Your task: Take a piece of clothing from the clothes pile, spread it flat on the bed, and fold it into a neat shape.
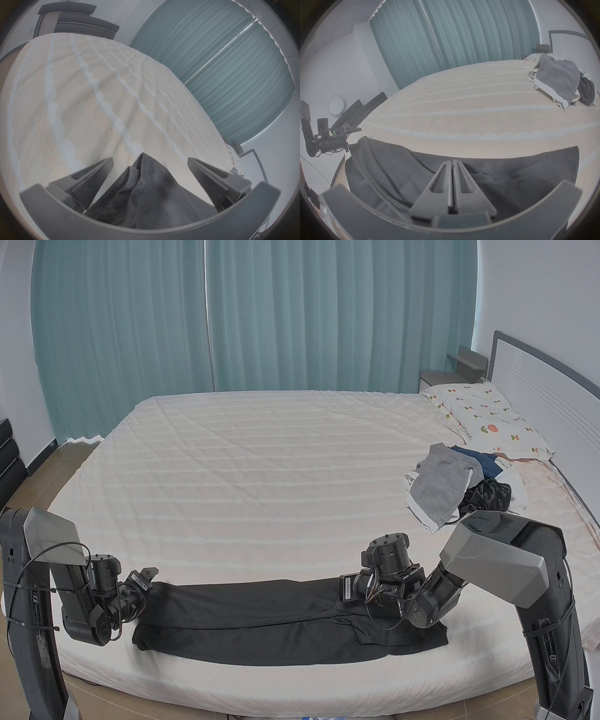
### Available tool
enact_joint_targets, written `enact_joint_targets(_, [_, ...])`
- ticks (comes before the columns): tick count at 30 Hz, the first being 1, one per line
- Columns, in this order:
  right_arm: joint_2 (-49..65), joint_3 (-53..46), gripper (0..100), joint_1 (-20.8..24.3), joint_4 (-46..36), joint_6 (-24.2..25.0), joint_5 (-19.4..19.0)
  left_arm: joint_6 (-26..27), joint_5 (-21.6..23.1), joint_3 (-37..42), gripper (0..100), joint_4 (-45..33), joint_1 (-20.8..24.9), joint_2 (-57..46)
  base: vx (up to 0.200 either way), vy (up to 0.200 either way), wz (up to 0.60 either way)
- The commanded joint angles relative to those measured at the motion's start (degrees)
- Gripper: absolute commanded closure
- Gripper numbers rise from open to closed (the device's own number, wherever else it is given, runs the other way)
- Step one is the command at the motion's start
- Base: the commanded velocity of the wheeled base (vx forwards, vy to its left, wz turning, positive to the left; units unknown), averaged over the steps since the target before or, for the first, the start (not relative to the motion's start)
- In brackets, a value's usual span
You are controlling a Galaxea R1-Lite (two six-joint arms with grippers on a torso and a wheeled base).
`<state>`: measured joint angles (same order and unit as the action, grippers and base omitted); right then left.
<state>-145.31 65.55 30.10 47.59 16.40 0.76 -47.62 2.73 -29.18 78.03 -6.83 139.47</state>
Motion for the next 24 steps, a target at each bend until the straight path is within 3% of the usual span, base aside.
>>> enact_joint_targets(1, [-0.3,0.0,100,0.1,0.0,-0.1,-0.1,0.0,0.0,0.0,0,0.0,0.0,0.0,0.000,0.000,0.00])
enact_joint_targets(2, [-0.4,0.1,100,0.1,0.0,-0.1,-0.1,0.0,0.0,0.0,0,0.0,0.0,0.0,0.000,0.000,0.00])
enact_joint_targets(3, [-0.4,0.1,0,0.1,0.0,-0.1,-0.1,0.0,0.0,0.0,0,0.0,0.0,0.0,0.000,0.000,0.00])
enact_joint_targets(13, [4.7,-4.3,0,-2.3,6.8,1.5,-0.1,0.0,0.5,2.1,0,0.8,-0.6,-2.0,0.000,0.000,0.00])
enact_joint_targets(17, [10.3,-10.6,0,-4.4,7.9,6.7,-0.4,0.2,3.0,6.0,0,2.7,-2.3,-6.6,0.000,0.000,0.00])
enact_joint_targets(18, [13.4,-15.0,0,-5.9,8.5,11.2,-0.8,1.7,7.3,9.0,0,2.8,-3.6,-9.6,0.000,0.000,0.00])
enact_joint_targets(22, [18.4,-23.4,0,-8.6,9.4,18.2,-1.0,8.7,15.2,14.2,0,2.9,-6.5,-12.4,0.000,0.000,0.00])
enact_joint_targets(23, [18.5,-23.7,0,-8.7,9.4,18.4,-1.0,9.0,15.4,14.4,0,2.9,-6.7,-12.5,0.000,0.000,0.00])
enact_joint_targets(24, [19.9,-27.9,0,-9.9,10.2,20.9,-1.5,12.5,18.0,16.1,0,2.9,-7.8,-12.3,0.000,0.000,0.00])
